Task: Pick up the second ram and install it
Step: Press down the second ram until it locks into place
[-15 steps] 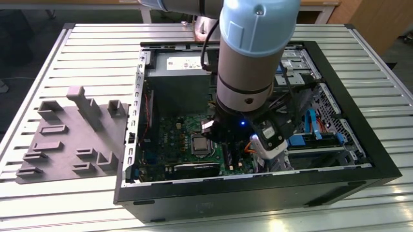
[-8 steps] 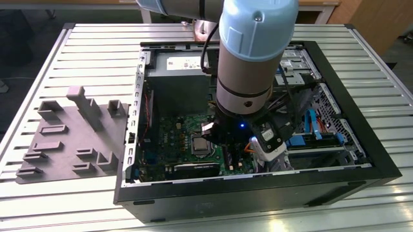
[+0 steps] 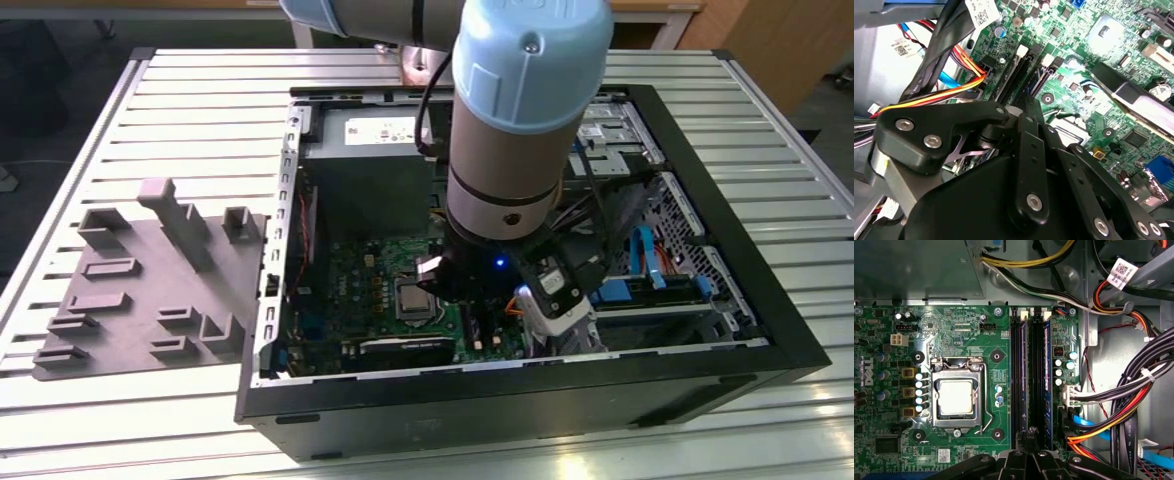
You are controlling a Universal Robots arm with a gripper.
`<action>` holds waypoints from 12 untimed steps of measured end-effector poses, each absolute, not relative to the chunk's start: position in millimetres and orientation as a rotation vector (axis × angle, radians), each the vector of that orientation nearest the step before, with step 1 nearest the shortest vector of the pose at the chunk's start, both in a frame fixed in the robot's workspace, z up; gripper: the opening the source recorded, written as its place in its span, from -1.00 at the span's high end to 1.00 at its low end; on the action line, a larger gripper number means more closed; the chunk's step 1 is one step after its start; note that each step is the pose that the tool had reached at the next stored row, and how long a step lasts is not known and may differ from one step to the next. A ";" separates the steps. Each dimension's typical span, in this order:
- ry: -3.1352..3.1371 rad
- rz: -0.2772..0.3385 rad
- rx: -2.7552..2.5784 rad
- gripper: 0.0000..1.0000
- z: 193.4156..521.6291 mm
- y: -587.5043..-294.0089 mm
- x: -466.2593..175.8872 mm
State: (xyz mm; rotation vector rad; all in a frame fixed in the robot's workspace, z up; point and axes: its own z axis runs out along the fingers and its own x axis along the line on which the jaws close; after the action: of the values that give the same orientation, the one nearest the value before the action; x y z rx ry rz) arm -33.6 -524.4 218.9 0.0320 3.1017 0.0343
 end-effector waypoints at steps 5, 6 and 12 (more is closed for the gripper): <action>3.102 0.034 0.032 0.79 217.8 -524.4 -33.6; 3.102 0.034 0.032 0.79 217.5 -524.4 -33.6; 3.101 0.039 0.032 0.79 220.6 -524.0 -33.5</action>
State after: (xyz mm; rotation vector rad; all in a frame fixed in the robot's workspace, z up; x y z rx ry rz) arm -33.5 -524.0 220.6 0.0321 3.1010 0.0387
